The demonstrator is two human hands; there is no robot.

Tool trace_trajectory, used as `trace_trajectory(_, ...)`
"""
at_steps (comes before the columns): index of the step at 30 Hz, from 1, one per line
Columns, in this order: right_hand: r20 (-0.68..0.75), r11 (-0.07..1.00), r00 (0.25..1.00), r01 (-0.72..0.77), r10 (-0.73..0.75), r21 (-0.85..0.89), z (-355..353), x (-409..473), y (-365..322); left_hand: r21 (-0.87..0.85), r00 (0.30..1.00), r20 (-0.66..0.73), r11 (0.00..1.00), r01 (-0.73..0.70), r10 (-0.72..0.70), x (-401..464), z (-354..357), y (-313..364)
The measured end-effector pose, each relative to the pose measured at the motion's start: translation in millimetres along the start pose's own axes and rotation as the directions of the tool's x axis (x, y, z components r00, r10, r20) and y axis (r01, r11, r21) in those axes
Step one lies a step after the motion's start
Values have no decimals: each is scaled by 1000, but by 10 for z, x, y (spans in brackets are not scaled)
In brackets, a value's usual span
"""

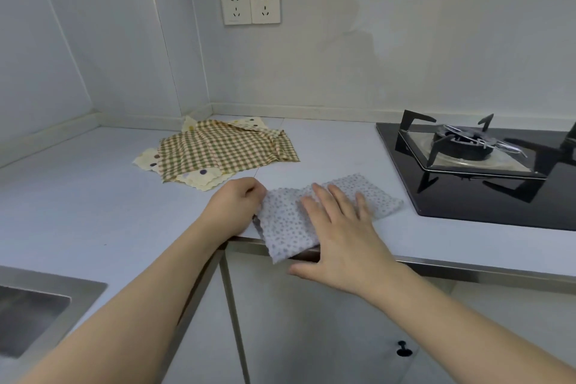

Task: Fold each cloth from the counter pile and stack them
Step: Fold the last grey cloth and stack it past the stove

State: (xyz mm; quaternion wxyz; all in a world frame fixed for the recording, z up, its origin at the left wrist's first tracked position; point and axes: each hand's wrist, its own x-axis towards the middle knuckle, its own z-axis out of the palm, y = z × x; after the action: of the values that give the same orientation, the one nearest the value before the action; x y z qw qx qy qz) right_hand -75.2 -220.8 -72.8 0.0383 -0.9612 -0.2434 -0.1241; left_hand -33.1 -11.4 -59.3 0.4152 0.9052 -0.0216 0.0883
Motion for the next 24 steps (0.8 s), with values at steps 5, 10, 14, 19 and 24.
trace_trajectory(5, -320, 986, 937, 163, -142, 39, 200, -205, -229, -267, 991, 135, 963, 25, 12, -106, -164, 68)
trace_trajectory(10, -446, 974, 895, 105, -5, 199, 63, -219, -269, -462, 950, 314, 873, 157, -5, -188, -327, 18)
trace_trajectory(14, -368, 904, 915, 8, 166, 427, -119, -271, -170, -387, 934, 356, 915, 109, 39, -168, -322, 101)
trace_trajectory(19, -253, 735, 925, -41, 284, 677, -309, -179, 212, -288, 978, 200, 958, -6, 67, -23, -95, 452)
trace_trajectory(24, -254, 794, 898, -151, 359, 588, -402, -50, 710, -206, 995, 100, 978, 6, 15, 343, 308, 819)
